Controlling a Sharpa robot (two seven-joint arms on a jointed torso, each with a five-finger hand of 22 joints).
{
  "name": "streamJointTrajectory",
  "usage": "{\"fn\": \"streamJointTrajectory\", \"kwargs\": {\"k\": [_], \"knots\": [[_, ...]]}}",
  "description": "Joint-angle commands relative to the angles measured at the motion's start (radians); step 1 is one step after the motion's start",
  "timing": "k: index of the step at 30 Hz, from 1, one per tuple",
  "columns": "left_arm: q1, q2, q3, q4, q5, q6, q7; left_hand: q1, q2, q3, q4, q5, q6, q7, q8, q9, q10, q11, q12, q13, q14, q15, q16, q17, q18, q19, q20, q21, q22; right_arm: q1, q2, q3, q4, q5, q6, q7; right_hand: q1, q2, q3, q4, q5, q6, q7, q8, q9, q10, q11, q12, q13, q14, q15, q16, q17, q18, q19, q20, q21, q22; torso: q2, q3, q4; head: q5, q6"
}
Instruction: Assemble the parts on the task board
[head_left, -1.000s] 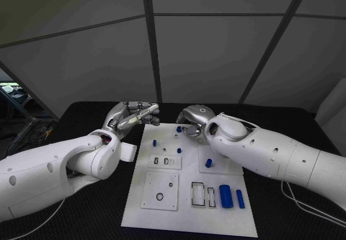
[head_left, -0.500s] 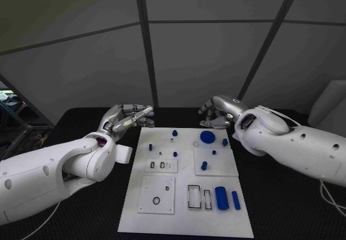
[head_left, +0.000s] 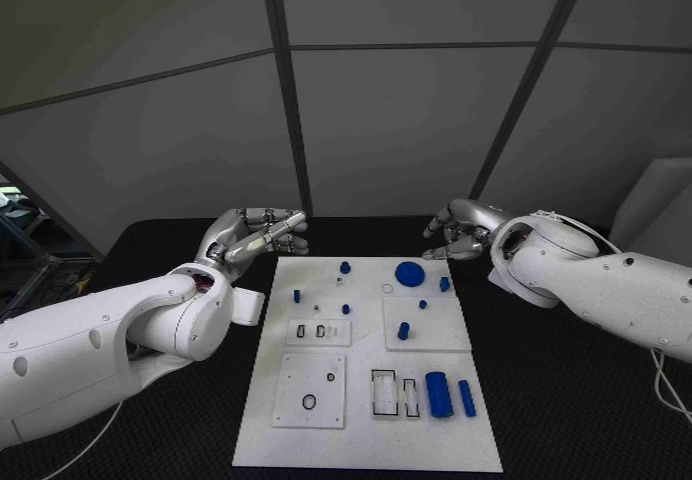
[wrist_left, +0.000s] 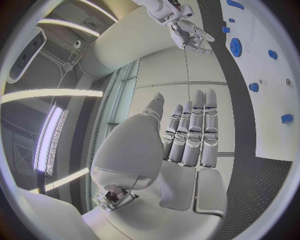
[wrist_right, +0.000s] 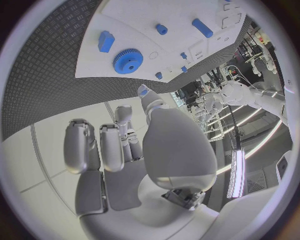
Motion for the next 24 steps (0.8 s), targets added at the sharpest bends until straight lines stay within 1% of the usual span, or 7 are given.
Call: {"fn": "streamJointTrajectory", "kwargs": {"k": [1, 6, 10, 14, 16, 19, 24], "knots": [[0.001, 0.002, 0.0, 0.0, -0.008, 0.017, 0.004, -0.004, 0.006, -0.008, 0.0, -0.001, -0.003, 0.006, -0.005, -0.001, 0.0, 0.005, -0.005, 0.0, -0.006, -0.001, -0.007, 0.001, -0.014, -0.007, -0.001, 0.001, -0.001, -0.002, 0.013, 0.0, -0.013, 0.004, 0.048, -0.017, 0.016, 0.003, -0.002, 0.017, 0.006, -0.013, 0.002, 0.011, 0.002, 0.02, 0.002, 0.066, 0.069, 0.053, 0.007, 0.015, 0.027, -0.018, 0.008, 0.002, 0.006, 0.035, 0.002, -0.0016, 0.0014, -0.001, -0.003], [0.001, 0.0, 0.0, -0.002, -0.008, 0.017, 0.005, -0.004, 0.006, -0.008, 0.0, -0.001, -0.003, 0.006, -0.005, -0.001, 0.0, 0.005, -0.005, 0.0, -0.006, -0.001, -0.007, 0.001, -0.014, -0.007, -0.001, 0.001, -0.001, -0.008, 0.027, -0.002, -0.028, 0.001, 0.054, -0.017, 0.025, 0.003, -0.006, 0.027, 0.007, -0.02, 0.003, 0.019, 0.004, 0.032, 0.004, 0.11, 0.114, 0.055, 0.008, 0.024, 0.046, -0.019, 0.011, 0.004, 0.007, 0.04, 0.001, -0.0022, -0.0014, -0.006, -0.006], [0.0, -0.001, 0.0, -0.002, -0.008, 0.016, 0.006, -0.004, 0.006, -0.008, 0.0, -0.001, -0.003, 0.006, -0.005, -0.001, 0.0, 0.005, -0.005, 0.0, -0.006, -0.001, -0.007, 0.001, -0.014, -0.007, -0.001, 0.001, -0.001, -0.014, 0.038, -0.006, -0.038, -0.01, 0.057, -0.014, 0.03, 0.004, -0.007, 0.032, 0.009, -0.024, 0.004, 0.024, 0.005, 0.04, 0.005, 0.136, 0.141, 0.056, 0.01, 0.029, 0.055, -0.019, 0.011, 0.005, 0.008, 0.041, 0.003, -0.0022, -0.0001, -0.011, -0.013], [0.0, 0.0, 0.0, -0.003, -0.008, 0.017, 0.006, -0.004, 0.006, -0.008, 0.0, -0.001, -0.003, 0.006, -0.005, -0.001, 0.0, 0.005, -0.005, 0.0, -0.006, -0.001, -0.007, 0.001, -0.014, -0.007, -0.001, 0.001, -0.001, -0.023, 0.049, -0.009, -0.042, -0.025, 0.06, -0.012, 0.032, 0.005, -0.008, 0.035, 0.01, -0.024, 0.005, 0.028, 0.006, 0.049, 0.005, 0.157, 0.163, 0.058, 0.01, 0.033, 0.063, -0.02, 0.013, 0.006, 0.009, 0.043, 0.003, -0.0006, 0.0006, -0.008, -0.01], [0.0, 0.0, 0.0, -0.003, -0.008, 0.017, 0.006, -0.004, 0.006, -0.008, 0.0, -0.001, -0.003, 0.006, -0.005, -0.001, 0.0, 0.005, -0.005, 0.0, -0.006, -0.001, -0.007, 0.001, -0.014, -0.007, -0.001, 0.001, -0.001, -0.028, 0.054, -0.009, -0.043, -0.033, 0.061, -0.01, 0.034, 0.006, -0.008, 0.036, 0.01, -0.024, 0.005, 0.029, 0.006, 0.051, 0.005, 0.164, 0.17, 0.058, 0.01, 0.034, 0.066, -0.02, 0.013, 0.006, 0.009, 0.045, 0.002, -0.0007, 0.0003, -0.009, -0.017], [0.0, 0.0, 0.0, -0.004, -0.008, 0.018, 0.006, -0.004, 0.006, -0.008, 0.0, -0.001, -0.003, 0.006, -0.005, -0.001, 0.0, 0.005, -0.005, 0.0, -0.006, -0.001, -0.007, 0.001, -0.014, -0.007, -0.001, 0.001, -0.001, -0.033, 0.061, -0.01, -0.046, -0.039, 0.062, -0.008, 0.035, 0.006, -0.008, 0.037, 0.012, -0.025, 0.005, 0.031, 0.007, 0.056, 0.006, 0.177, 0.183, 0.059, 0.011, 0.037, 0.071, -0.021, 0.015, 0.006, 0.011, 0.048, 0.002, -0.0006, -0.0003, -0.009, -0.015], [0.001, 0.0, 0.0, -0.004, -0.008, 0.018, 0.006, -0.004, 0.006, -0.008, 0.0, -0.001, -0.003, 0.006, -0.005, -0.001, 0.0, 0.005, -0.005, 0.0, -0.006, -0.001, -0.007, 0.001, -0.014, -0.007, -0.001, 0.001, -0.001, -0.044, 0.075, -0.011, -0.061, -0.049, 0.063, -0.004, 0.037, 0.008, -0.008, 0.038, 0.013, -0.025, 0.005, 0.033, 0.007, 0.057, 0.006, 0.183, 0.188, 0.06, 0.011, 0.039, 0.076, -0.021, 0.016, 0.007, 0.011, 0.049, 0.003, 0.0, -0.0001, -0.009, -0.022]]}}
